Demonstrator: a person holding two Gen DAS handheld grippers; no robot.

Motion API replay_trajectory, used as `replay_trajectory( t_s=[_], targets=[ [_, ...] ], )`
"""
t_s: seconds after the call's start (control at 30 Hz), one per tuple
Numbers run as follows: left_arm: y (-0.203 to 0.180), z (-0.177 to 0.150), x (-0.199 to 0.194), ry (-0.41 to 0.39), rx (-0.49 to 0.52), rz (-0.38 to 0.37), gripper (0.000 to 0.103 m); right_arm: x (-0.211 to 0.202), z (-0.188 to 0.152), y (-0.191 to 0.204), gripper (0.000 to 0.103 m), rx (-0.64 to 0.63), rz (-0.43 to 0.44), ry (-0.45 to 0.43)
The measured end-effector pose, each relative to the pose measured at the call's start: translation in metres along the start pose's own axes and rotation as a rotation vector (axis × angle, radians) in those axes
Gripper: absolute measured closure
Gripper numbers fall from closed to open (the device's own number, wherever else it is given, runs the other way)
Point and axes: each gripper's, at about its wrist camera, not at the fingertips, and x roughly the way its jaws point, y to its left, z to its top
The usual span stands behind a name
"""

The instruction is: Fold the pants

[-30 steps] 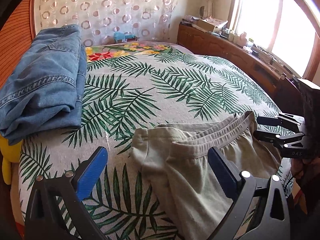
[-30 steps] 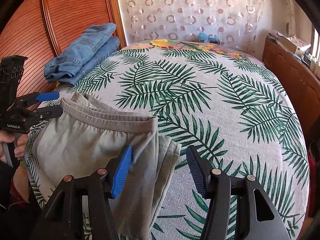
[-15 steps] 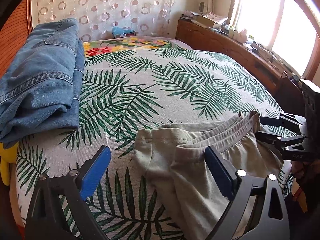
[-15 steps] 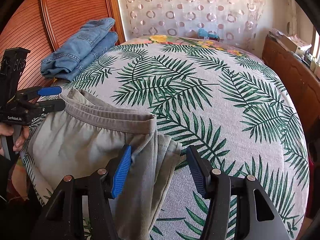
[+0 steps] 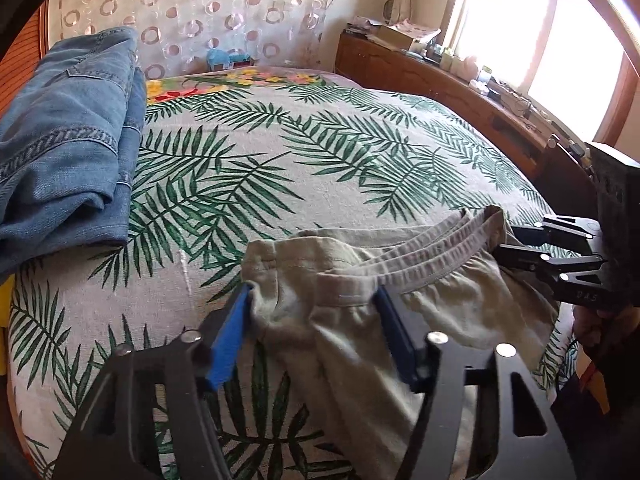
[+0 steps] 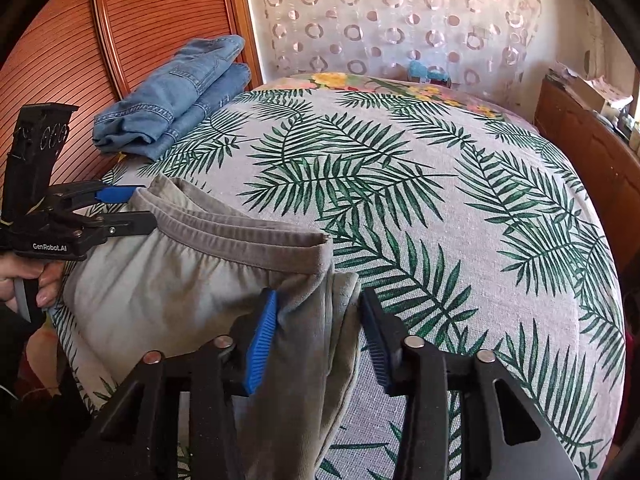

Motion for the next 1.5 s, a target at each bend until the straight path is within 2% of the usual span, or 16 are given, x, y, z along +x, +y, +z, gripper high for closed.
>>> replay_trajectory(
  t_s=[0.07,0.17,0.27,0.33,0.4,0.63,1.03,1.23,1.5],
  targets=[
    [-0.001,-0.001,-0.001,-0.002,-0.002,-0.018,0.055,0.001,0.000,0.000,0.078,0.003,0.028,0.002],
    [-0.003,-0.001,-0.003,-0.010,-0.006,-0.041,0.066,0.001,0.000,0.000,0.086,0.007,0.050,0.003],
    [-0.006,0.000,-0.004,-0.011,0.005,-0.053,0.073,0.002,0.000,-0.004,0.089,0.026,0.072,0.001],
    [-0.008,0.001,-0.008,-0.022,0.009,-0.067,0.081,0.001,0.001,-0.006,0.090,0.044,0.091,0.000],
    [-0.011,0.003,-0.015,-0.042,0.018,-0.081,0.084,-0.003,0.002,-0.007,0.090,0.051,0.105,-0.011],
    [-0.023,0.011,-0.032,-0.099,0.045,-0.068,0.085,-0.023,0.007,-0.004,0.091,0.060,0.104,-0.087],
    [-0.026,0.044,-0.071,-0.242,0.055,-0.041,0.085,-0.069,0.028,0.005,0.091,-0.018,0.083,-0.218],
    [-0.022,0.061,-0.081,-0.290,0.057,-0.024,0.085,-0.081,0.049,0.010,0.091,-0.083,0.057,-0.258],
    [-0.010,0.082,-0.085,-0.330,0.052,0.005,0.085,-0.076,0.082,0.010,0.091,-0.152,0.052,-0.270]
  ],
)
